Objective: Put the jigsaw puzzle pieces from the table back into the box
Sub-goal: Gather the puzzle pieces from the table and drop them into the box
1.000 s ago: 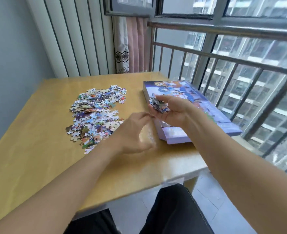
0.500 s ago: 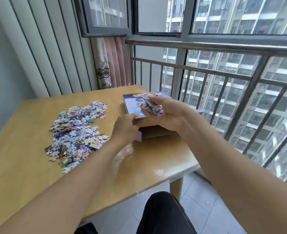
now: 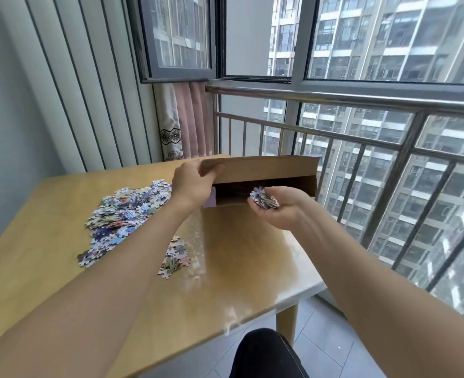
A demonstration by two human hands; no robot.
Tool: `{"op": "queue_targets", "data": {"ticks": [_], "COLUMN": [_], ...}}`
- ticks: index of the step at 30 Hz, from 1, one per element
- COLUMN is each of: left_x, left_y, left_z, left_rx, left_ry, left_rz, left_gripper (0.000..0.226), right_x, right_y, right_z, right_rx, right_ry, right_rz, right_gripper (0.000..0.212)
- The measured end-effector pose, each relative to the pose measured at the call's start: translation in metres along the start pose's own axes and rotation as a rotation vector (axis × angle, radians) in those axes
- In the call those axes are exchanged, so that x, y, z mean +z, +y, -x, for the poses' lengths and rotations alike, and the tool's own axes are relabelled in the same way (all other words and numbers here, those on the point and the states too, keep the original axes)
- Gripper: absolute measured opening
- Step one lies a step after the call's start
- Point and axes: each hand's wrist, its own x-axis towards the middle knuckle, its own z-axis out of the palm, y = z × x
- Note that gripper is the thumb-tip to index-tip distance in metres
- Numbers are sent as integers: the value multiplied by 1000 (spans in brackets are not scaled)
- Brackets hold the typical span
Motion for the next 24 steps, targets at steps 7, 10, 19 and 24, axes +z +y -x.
{"op": "queue_targets", "data": {"ticks": [7,10,19,24], "left_x": [1,2,-13,-15], "left_y": [4,5,12,7], "left_z": [4,4,-10,-8], "left_rx": [21,16,-24,-25], "left_ry": [-42,-66,-157,-164], "left_rz": [30,76,390,403], "left_gripper": [25,24,8,9], "right_x": [9,13,13,4], "right_y": [-13,-22,-40,-46], "right_z": [-2,-8,-28,-20], "right_rx": [-35,-45,-166,-186], "right_ry": [5,-52,-232,-256], "right_rz": [-94,-194,-313,65], "right_gripper": [32,61,106,82]}}
